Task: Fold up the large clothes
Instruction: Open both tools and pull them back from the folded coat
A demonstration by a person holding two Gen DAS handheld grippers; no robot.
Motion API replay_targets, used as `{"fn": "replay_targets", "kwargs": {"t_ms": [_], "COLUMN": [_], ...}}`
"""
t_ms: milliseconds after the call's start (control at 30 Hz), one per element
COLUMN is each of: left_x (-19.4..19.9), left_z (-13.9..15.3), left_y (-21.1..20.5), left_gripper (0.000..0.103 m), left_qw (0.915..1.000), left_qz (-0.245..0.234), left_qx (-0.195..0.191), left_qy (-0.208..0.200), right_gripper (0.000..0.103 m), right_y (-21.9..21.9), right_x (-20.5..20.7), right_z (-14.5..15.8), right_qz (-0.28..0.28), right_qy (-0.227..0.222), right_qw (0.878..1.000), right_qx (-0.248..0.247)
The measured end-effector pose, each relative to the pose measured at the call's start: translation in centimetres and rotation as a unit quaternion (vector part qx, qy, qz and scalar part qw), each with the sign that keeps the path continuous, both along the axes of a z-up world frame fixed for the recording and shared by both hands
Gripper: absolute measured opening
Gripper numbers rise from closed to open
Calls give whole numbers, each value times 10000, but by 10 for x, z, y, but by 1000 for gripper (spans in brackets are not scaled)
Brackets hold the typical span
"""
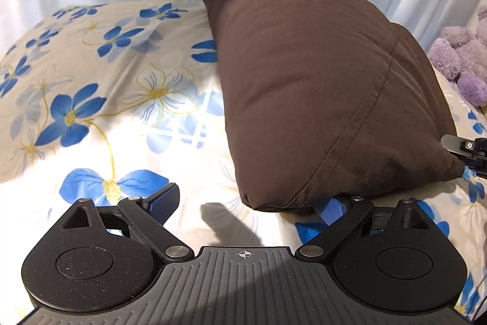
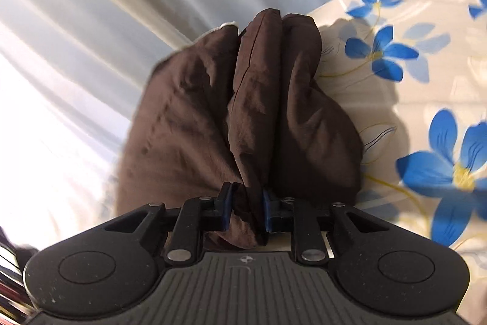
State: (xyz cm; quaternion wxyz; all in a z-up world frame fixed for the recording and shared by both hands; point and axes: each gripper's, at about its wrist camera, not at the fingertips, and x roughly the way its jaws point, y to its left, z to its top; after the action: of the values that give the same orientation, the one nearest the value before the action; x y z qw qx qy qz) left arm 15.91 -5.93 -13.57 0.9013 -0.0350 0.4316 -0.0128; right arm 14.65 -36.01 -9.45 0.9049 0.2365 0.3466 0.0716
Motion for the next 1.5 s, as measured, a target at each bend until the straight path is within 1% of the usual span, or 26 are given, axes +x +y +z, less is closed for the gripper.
{"fn": "replay_targets", "kwargs": {"t_ms": [33, 133, 200, 300, 367, 433, 500, 567, 600, 667, 733, 800, 833, 900, 967, 1067, 1133, 1200, 1300, 1500], "left_x": [0, 3, 3, 3, 0, -8, -19, -29, -36, -44, -48, -47, -46, -41, -36, -31, -30, -29, -26, -24], "left_z": [1, 5, 9, 6, 5, 8, 12, 16, 20, 25, 32, 39, 43, 51, 58, 66, 70, 71, 69, 67], "left_y": [0, 5, 11, 16, 16, 15, 15, 16, 15, 13, 9, 4, 1, -4, -7, -13, -16, -19, -21, -26], "left_gripper": [98, 97, 97, 97, 97, 97, 98, 102, 102, 103, 103, 103, 103, 103, 103, 103, 103, 103, 103, 103], "left_qw": [10000, 9999, 9997, 9998, 9998, 9995, 9988, 9984, 9981, 9977, 9969, 9955, 9946, 9935, 9941, 9947, 9950, 9956, 9957, 9953], "left_qz": [-25, 15, 110, 156, 208, 242, 294, 326, 339, 324, 358, 375, 388, 381, 251, 90, 50, -6, -58, -174], "left_qx": [49, 123, 181, 73, 19, 176, 349, 423, 469, 549, 682, 865, 960, 1074, 1052, 1013, 970, 922, 914, 949], "left_qy": [-12, -23, -89, -45, 34, 93, 185, 211, 203, 208, 174, 53, -2, -43, -71, -150, -222, -191, -102, -34], "right_gripper": [20, 19, 18, 18, 20, 24, 35, 61, 65, 80, 88, 95, 100, 102, 102, 102, 102, 102, 102, 102], "right_y": [5, 13, 19, 25, 31, 38, 46, 56, 62, 72, 84, 101, 110, 129, 143, 155, 159, 161, 165, 164], "right_x": [-1, -9, -16, -14, -11, -10, -18, -29, -34, -45, -52, -56, -58, -61, -58, -50, -46, -47, -47, -47], "right_z": [-1, 4, 12, 8, 3, 2, 13, 24, 28, 34, 33, 32, 34, 38, 43, 50, 53, 55, 58, 62], "right_qz": [-23, -157, -85, -48, -162, -270, -396, -533, -565, -543, -434, -251, -142, 42, 86, -80, -53, -145, -374, -587], "right_qy": [2, 38, -24, -10, 24, 28, 52, 105, 128, 233, 414, 546, 580, 514, 515, 836, 998, 938, 928, 929], "right_qw": [9999, 9997, 9998, 9998, 9993, 9979, 9949, 9885, 9847, 9792, 9767, 9755, 9741, 9711, 9678, 9606, 9573, 9558, 9498, 9476], "right_qx": [-121, -164, -177, -195, -344, -587, -930, -1414, -1646, -1944, -2062, -2116, -2183, -2331, -2463, -2651, -2713, -2784, -2963, -3000]}}
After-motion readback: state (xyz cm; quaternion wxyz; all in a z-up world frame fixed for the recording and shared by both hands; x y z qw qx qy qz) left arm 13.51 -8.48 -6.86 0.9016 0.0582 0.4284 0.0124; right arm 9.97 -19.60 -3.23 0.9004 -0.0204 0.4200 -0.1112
